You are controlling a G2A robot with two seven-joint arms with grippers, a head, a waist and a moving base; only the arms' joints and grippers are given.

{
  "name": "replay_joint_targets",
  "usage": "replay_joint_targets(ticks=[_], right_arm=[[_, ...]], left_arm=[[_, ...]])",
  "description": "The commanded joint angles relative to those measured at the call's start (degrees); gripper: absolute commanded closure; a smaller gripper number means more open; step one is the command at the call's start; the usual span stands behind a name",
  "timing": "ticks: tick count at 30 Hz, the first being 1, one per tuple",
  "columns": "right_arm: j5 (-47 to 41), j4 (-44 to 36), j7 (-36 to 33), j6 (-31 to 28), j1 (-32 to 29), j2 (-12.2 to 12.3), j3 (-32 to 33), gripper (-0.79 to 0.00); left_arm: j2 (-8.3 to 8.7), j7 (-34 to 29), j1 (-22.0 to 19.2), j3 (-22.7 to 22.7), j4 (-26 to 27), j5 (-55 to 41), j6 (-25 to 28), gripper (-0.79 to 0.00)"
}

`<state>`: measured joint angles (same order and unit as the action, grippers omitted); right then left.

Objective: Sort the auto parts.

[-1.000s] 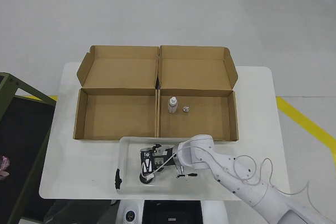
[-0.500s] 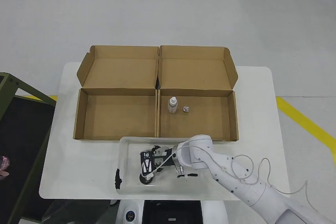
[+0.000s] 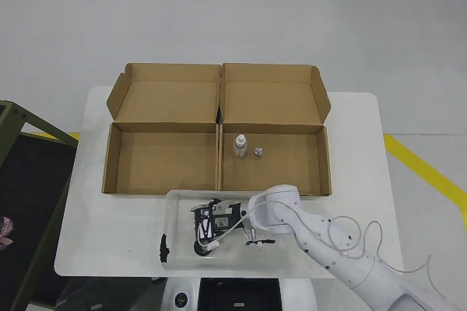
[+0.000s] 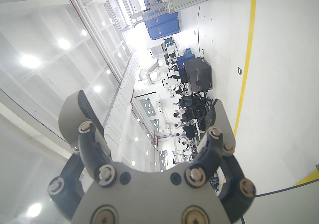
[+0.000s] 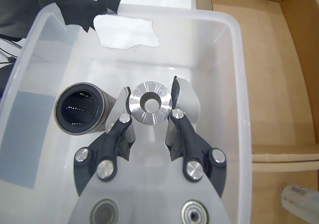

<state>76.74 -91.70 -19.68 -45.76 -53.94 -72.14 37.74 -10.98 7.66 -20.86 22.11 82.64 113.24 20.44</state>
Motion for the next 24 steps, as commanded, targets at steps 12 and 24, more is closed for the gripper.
replay_joint_targets(ticks=[12, 24], right_arm=[[-2.37, -10.10, 6.75, -2.76, -5.63, 2.69, 8.94, 0.000], [-4.42, -14.17, 11.00, -1.39, -8.35, 4.06, 16.06, 0.000]], left_arm=[[0.00, 0.00, 0.00, 0.00, 0.00, 0.00, 0.00, -0.785], [0.00, 0.00, 0.00, 0.00, 0.00, 0.00, 0.00, -0.785]])
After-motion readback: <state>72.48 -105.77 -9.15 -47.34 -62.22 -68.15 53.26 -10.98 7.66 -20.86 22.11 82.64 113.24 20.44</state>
